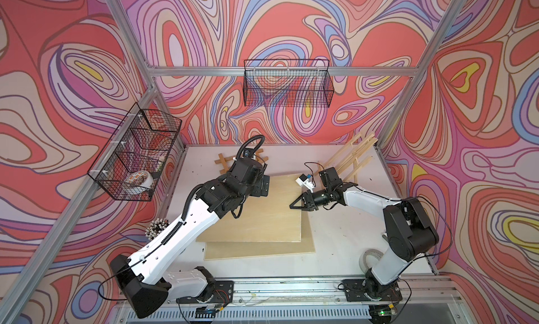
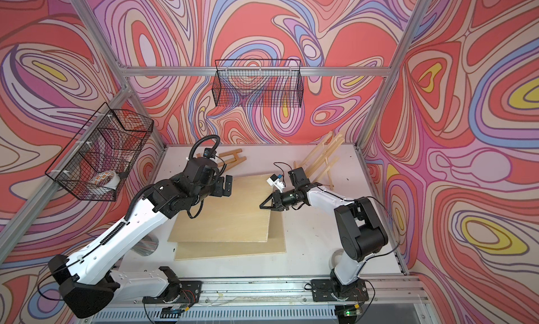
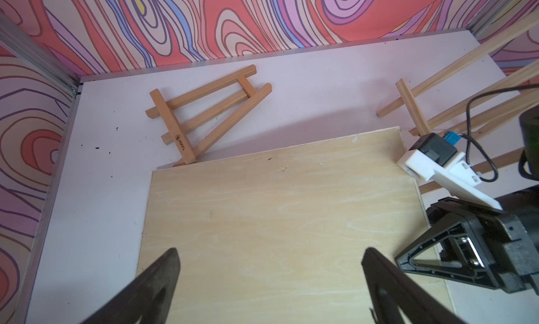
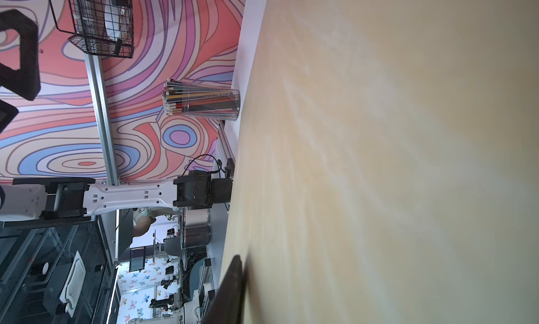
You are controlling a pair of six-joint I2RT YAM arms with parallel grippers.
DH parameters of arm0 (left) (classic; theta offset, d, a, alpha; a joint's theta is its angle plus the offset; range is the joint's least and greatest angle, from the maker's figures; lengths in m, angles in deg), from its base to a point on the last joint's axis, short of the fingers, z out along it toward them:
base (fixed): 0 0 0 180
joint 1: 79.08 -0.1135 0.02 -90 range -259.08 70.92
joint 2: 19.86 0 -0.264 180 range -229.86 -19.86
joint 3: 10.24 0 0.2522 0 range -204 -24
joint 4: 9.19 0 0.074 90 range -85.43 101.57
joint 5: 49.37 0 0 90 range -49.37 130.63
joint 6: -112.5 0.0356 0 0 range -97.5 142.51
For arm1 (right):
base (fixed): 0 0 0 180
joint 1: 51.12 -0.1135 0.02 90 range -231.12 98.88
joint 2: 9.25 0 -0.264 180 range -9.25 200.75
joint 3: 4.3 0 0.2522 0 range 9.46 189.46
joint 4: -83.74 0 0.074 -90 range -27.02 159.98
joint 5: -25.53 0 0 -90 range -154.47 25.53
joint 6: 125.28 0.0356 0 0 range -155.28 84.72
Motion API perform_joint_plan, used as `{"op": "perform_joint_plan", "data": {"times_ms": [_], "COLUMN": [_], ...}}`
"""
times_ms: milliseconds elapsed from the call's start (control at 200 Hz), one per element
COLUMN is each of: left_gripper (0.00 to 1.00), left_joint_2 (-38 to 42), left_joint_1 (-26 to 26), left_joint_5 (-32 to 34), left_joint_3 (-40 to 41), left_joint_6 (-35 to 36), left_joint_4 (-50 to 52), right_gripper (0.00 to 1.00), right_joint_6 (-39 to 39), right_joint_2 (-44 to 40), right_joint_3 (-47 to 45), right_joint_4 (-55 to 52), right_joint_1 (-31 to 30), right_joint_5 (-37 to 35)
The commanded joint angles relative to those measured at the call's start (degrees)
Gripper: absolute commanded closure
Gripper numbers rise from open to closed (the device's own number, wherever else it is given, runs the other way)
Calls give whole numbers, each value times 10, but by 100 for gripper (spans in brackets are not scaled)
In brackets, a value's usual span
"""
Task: Disassemble the easel
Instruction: Place the drawing board on the drawing board.
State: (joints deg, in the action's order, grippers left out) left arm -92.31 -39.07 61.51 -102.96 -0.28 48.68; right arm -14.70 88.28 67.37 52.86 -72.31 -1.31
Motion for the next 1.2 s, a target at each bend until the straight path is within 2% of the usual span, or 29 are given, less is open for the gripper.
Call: {"op": "perform_joint_plan", "data": {"times_ms": [0,411,726,811,1192], "left_gripper": [0,0,0,0,0], "left_joint_2": [3,0,4,4,5], "left_joint_1": [-3,-3,-3,-3,-3], "left_joint_5": [0,-1,0,0,6], "left_joint_3": [8,8,9,9,11], "left_joint_6": [-12,-12,-13,-13,-14], "left_joint_4": [3,2,1,1,-1], "right_gripper": [82,79,65,57,55], "right_joint_6": [22,46,36,36,40], "right_joint_2": [1,3,-29,-30,-52], "right_joint_3": [-9,-13,-19,-16,-15], "right_joint_4": [-5,1,-27,-33,-42], "right_joint_1": [6,11,11,11,5], "right_joint_5": [-66,-108,-141,-146,-168]}}
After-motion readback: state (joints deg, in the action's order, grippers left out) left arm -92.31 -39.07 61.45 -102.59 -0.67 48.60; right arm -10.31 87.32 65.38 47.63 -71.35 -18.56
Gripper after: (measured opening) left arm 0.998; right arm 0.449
